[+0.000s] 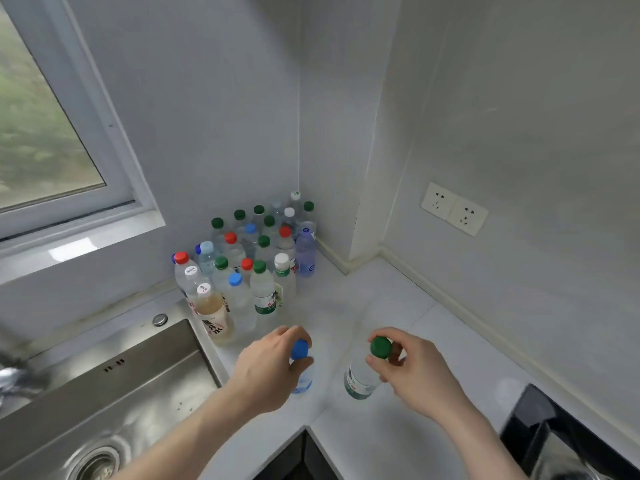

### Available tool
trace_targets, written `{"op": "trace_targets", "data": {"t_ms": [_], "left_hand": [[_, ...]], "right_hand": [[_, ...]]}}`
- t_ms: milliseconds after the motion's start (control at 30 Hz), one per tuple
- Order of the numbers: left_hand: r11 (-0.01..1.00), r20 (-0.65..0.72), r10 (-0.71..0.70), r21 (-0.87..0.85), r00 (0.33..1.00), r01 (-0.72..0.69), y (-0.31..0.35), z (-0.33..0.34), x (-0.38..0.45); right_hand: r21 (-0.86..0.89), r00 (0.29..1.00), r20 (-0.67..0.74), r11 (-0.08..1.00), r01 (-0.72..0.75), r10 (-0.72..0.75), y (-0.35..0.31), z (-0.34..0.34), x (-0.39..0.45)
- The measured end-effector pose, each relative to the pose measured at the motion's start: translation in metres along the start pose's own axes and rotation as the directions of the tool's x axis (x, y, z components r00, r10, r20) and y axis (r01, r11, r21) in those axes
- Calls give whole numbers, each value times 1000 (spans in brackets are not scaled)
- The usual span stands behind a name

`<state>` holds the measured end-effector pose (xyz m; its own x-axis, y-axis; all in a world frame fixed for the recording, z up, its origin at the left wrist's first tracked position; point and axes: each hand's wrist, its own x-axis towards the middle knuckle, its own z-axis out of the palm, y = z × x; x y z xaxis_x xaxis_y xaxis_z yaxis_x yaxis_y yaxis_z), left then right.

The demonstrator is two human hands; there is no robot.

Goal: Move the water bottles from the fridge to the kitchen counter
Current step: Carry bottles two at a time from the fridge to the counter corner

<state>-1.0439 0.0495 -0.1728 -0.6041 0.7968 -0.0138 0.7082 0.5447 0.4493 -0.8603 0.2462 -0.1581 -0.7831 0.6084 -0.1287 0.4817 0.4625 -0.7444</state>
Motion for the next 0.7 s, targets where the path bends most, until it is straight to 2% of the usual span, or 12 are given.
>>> {"op": "trace_targets", "data": {"t_ms": [300, 700], "left_hand": [[995, 95, 72, 63, 993, -78, -22, -3, 98], [950, 171, 47, 298, 984, -97, -24, 7, 227]], "right_hand": [[0, 998, -28, 998, -59, 59, -4, 3, 63], [-66, 999, -4, 997, -46, 46, -1, -10, 168]]}}
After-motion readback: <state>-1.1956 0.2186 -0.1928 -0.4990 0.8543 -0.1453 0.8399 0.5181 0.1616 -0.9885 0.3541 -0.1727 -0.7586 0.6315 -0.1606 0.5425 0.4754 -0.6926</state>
